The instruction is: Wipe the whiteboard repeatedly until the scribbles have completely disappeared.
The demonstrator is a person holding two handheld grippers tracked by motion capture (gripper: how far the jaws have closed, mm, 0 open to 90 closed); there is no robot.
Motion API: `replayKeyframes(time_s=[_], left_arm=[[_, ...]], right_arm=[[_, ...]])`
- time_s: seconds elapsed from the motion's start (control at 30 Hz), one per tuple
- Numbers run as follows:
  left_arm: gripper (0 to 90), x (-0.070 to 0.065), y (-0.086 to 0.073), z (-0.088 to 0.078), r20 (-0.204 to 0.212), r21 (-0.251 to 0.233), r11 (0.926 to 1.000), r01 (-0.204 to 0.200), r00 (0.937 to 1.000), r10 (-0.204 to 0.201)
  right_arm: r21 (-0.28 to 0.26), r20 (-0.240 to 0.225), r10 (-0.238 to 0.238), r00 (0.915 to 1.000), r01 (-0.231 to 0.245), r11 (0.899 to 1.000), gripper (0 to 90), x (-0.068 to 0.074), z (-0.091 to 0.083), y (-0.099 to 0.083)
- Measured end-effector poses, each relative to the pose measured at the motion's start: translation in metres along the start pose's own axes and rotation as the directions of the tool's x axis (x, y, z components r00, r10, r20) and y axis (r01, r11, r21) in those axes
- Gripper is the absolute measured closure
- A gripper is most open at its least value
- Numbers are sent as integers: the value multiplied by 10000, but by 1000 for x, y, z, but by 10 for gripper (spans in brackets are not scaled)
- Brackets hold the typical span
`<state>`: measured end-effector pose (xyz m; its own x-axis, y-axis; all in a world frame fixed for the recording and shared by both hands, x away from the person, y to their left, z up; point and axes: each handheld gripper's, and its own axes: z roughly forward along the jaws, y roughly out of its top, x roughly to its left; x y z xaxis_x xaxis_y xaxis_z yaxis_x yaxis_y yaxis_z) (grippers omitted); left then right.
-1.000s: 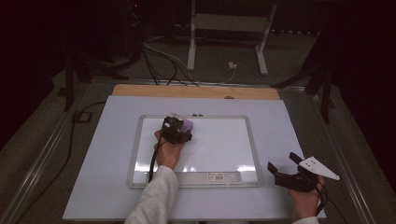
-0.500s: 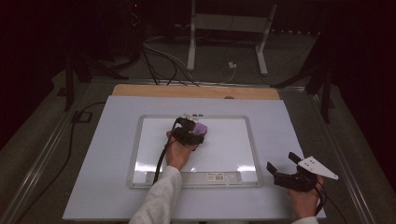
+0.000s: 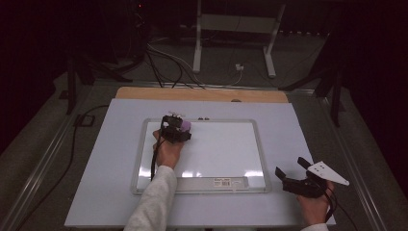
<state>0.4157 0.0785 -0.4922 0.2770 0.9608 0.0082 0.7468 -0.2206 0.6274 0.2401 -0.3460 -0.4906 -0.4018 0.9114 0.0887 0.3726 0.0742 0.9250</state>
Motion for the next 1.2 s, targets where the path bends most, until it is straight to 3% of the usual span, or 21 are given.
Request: replayKeyframes(time_s=[0.2,0.3,0.37,0.53,0.67,0.8,0.87,0.93,0.97,1.0,1.07,1.1,1.17,1.2], left_arm=[[423,10,-2,-2,-289,38,9999,120,9995,-118],[423,11,-4,-3,-273,-6,9998,175,9995,-175],[423,9,-5,-3,-31,-81,9998,160,9999,-160],[423,-14,-4,-1,376,-184,9995,-251,9990,258],[422,-48,-5,-2,948,-332,9945,-990,9903,1017],[422,-76,-11,-7,2100,-328,9880,-1509,9654,1544],[422,-89,-15,-10,2927,-296,9813,-1902,9370,1904],[422,-100,-18,-13,3117,-376,9726,-2294,9220,2295],[422,-102,-18,-14,3147,-371,9700,-2404,9184,2397],[422,-103,-19,-15,3100,-429,9674,-2494,9172,2502],[422,-100,-19,-13,3234,-444,9704,-2374,9156,2388],[422,-99,-19,-13,3114,-482,9705,-2364,9196,2394],[422,-93,-17,-12,2576,-521,9714,-2317,9367,2372],[423,-89,-16,-11,2428,-492,9757,-2136,9450,2191]], right_arm=[[-19,10,15,10000,-15,10000,0,-1,-1,0],[-24,8,15,10000,-15,10000,0,-1,-1,0],[-6,-4,12,10000,-12,10000,0,0,0,0],[30,-19,-39,10000,39,10000,0,1,1,0],[45,-49,-37,10000,37,10000,0,2,1,0],[13,-40,-17,10000,17,10000,0,1,0,0],[20,-52,-45,10000,45,10000,0,1,1,0],[28,-60,-38,10000,38,10000,0,2,1,0],[40,-76,-49,10000,49,10000,0,2,1,0],[33,-79,-67,9999,67,10000,0,3,1,0],[12,-83,-69,9999,69,10000,0,3,1,0],[12,-79,-62,9999,62,10000,0,2,0,0],[3,-55,-29,10000,29,10000,0,2,0,0],[-18,-39,0,10000,0,10000,0,1,0,0]])
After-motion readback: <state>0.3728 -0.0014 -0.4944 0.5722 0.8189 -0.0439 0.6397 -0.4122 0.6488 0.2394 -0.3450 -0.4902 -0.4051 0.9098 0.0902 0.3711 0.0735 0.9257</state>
